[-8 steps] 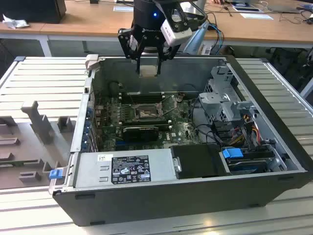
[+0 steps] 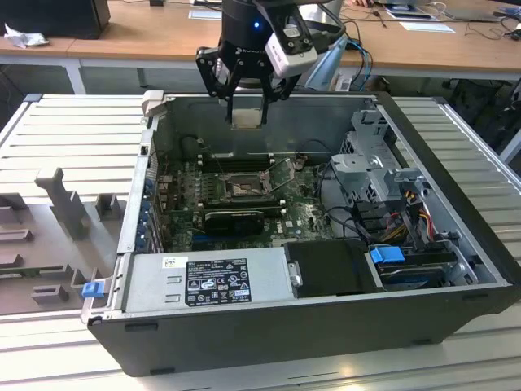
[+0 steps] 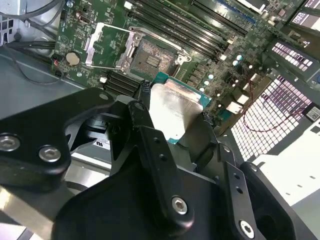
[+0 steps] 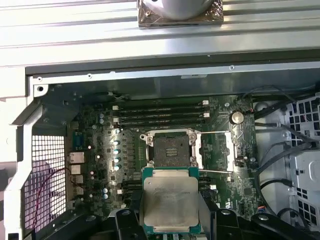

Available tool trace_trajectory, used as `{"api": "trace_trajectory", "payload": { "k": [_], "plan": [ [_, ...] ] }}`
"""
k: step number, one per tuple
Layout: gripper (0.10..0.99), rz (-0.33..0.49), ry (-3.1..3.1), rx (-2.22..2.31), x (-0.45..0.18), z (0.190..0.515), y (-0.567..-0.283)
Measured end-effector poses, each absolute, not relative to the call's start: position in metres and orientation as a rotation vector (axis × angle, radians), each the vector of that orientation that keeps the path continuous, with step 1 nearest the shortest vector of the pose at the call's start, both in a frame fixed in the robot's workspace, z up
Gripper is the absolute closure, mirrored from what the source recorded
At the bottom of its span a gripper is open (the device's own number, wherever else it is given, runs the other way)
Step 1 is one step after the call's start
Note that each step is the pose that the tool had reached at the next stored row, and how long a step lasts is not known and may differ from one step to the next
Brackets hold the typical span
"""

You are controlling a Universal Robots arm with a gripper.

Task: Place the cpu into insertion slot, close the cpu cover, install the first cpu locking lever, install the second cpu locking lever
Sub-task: 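Place the cpu into insertion slot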

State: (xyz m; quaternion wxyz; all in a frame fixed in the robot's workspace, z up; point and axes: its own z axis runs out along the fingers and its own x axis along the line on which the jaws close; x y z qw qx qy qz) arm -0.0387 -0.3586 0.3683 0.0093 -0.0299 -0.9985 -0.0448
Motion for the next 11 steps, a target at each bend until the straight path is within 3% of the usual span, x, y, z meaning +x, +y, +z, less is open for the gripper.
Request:
{"api": "trace_trajectory", "payload": {
  "k": [11],
  "plan": [
    [0.561, -0.141, -3.116, -0.213, -0.0386, 0.3676, -0.3586]
  ]
}}
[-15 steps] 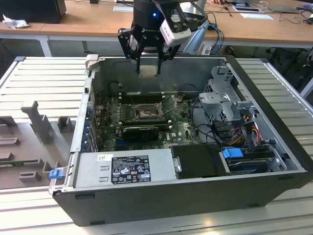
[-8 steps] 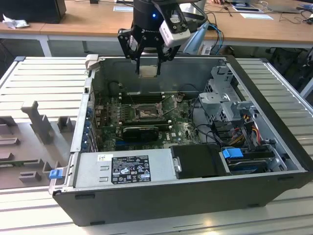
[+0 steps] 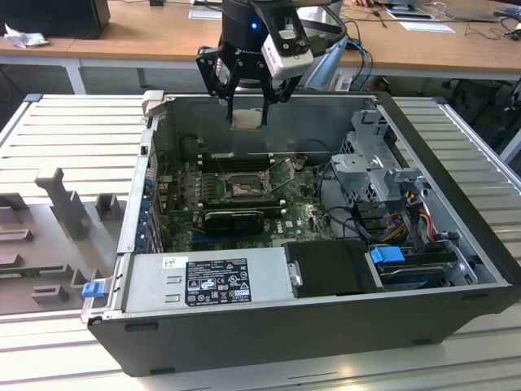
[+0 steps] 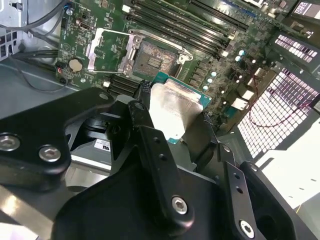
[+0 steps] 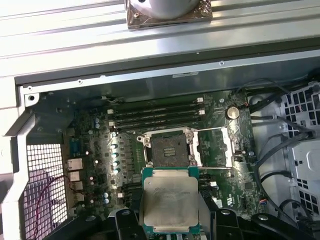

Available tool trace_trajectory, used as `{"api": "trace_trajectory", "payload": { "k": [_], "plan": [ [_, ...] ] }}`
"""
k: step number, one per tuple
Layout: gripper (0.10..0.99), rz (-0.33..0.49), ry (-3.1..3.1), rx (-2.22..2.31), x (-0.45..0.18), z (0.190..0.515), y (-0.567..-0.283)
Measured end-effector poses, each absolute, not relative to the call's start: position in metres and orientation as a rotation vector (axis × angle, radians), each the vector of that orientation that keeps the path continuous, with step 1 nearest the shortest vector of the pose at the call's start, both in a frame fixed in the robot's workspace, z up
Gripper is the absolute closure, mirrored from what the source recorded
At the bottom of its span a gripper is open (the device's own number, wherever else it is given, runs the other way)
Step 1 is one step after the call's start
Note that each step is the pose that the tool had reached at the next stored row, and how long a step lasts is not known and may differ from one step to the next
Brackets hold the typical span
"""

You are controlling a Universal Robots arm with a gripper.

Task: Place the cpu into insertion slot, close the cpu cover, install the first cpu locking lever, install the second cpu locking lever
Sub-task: 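Place the cpu into insertion slot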

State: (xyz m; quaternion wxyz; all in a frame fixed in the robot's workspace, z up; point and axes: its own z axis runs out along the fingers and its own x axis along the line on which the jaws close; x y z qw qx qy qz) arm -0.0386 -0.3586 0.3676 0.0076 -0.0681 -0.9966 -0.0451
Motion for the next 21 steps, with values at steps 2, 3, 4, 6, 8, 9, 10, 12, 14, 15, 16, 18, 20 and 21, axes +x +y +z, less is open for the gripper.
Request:
{"api": "trace_trajectory", "payload": {
  "k": [2, 3, 4, 6, 8, 9, 10, 12, 14, 15, 16, 18, 20, 21],
  "plan": [
    [0.561, -0.141, -3.115, -0.226, -0.0386, 0.3676, -0.3586],
    [0.561, -0.141, -3.115, -0.229, -0.0386, 0.3676, -0.3586],
    [0.561, -0.141, -3.115, -0.234, -0.0386, 0.3676, -0.3586],
    [0.561, -0.141, -3.115, -0.242, -0.0386, 0.3676, -0.3586],
    [0.561, -0.141, -3.114, -0.260, -0.0386, 0.3676, -0.3586],
    [0.561, -0.142, -3.112, -0.284, -0.0386, 0.3675, -0.3586],
    [0.561, -0.142, -3.112, -0.298, -0.0386, 0.3676, -0.3586],
    [0.561, -0.142, -3.110, -0.317, -0.0386, 0.3675, -0.3586],
    [0.561, -0.142, -3.109, -0.329, -0.0386, 0.3676, -0.3586],
    [0.561, -0.142, -3.109, -0.335, -0.0386, 0.3675, -0.3586],
    [0.561, -0.142, -3.108, -0.341, -0.0386, 0.3675, -0.3586],
    [0.561, -0.142, -3.107, -0.357, -0.0386, 0.3676, -0.3586],
    [0.561, -0.142, -3.106, -0.373, -0.0386, 0.3676, -0.3586],
    [0.561, -0.142, -3.105, -0.384, -0.0386, 0.3676, -0.3586]
  ]
}}
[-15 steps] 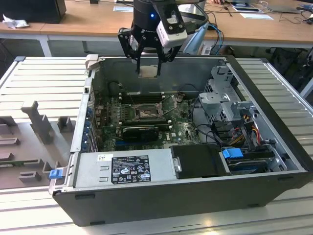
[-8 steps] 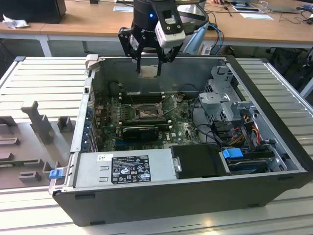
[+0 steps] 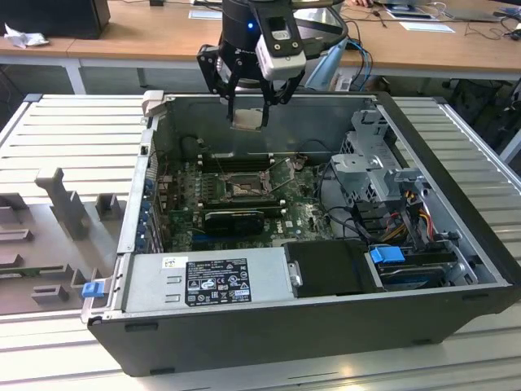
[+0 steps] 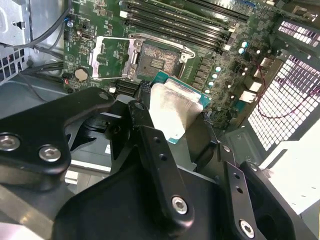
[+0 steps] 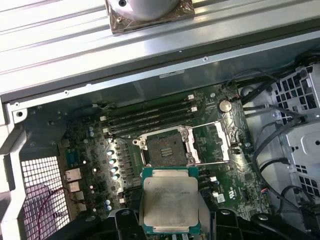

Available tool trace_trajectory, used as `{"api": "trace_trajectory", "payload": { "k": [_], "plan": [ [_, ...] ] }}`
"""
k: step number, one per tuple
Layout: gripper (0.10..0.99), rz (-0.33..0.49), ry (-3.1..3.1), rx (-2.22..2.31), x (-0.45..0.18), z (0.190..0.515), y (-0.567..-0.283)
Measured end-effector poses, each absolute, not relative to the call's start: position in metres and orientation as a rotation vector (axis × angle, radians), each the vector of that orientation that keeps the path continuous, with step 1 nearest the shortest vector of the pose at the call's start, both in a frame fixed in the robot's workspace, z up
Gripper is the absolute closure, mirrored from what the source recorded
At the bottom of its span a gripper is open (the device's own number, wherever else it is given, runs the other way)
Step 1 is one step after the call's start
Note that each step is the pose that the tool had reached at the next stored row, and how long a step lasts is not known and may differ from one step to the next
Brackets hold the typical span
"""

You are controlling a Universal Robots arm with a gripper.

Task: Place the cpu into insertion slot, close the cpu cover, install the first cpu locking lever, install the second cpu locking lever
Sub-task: 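Place the cpu into insertion slot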

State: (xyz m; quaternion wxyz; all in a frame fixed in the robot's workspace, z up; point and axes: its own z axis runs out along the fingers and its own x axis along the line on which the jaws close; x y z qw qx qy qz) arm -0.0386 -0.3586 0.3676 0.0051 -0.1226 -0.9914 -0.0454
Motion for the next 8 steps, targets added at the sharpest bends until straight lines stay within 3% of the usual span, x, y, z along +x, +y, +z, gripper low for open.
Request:
{"api": "trace_trajectory", "payload": {
  "k": [8],
  "plan": [
    [0.561, -0.143, -3.099, -0.434, -0.0387, 0.3675, -0.3586]
  ]
}}
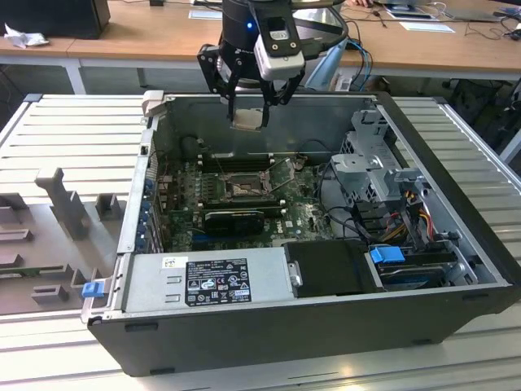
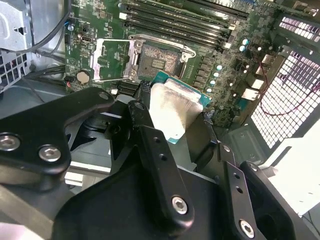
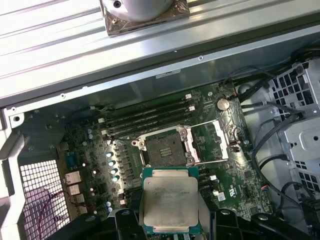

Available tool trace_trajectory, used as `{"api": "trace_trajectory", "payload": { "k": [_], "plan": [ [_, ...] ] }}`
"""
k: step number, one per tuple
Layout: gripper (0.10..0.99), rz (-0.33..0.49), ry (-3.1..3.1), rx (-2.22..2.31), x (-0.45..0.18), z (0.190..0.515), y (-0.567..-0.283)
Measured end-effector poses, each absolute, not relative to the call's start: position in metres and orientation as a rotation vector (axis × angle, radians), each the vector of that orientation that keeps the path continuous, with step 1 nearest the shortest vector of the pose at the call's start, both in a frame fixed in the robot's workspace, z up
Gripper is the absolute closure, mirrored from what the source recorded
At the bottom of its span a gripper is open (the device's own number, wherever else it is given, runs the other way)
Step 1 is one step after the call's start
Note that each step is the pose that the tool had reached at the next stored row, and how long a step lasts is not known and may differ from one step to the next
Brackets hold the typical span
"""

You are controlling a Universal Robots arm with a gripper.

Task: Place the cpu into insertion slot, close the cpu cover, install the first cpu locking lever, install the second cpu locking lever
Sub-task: 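Place the cpu into insertion slot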

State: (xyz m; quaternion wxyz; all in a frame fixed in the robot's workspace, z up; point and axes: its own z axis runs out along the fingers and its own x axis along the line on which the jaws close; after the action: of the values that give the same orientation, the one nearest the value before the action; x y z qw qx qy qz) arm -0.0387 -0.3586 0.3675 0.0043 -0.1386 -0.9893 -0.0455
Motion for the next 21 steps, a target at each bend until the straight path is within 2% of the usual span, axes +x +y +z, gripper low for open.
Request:
{"api": "trace_trajectory", "payload": {
  "k": [21],
  "plan": [
    [0.561, -0.143, -3.092, -0.499, -0.0386, 0.3675, -0.3586]
  ]
}}
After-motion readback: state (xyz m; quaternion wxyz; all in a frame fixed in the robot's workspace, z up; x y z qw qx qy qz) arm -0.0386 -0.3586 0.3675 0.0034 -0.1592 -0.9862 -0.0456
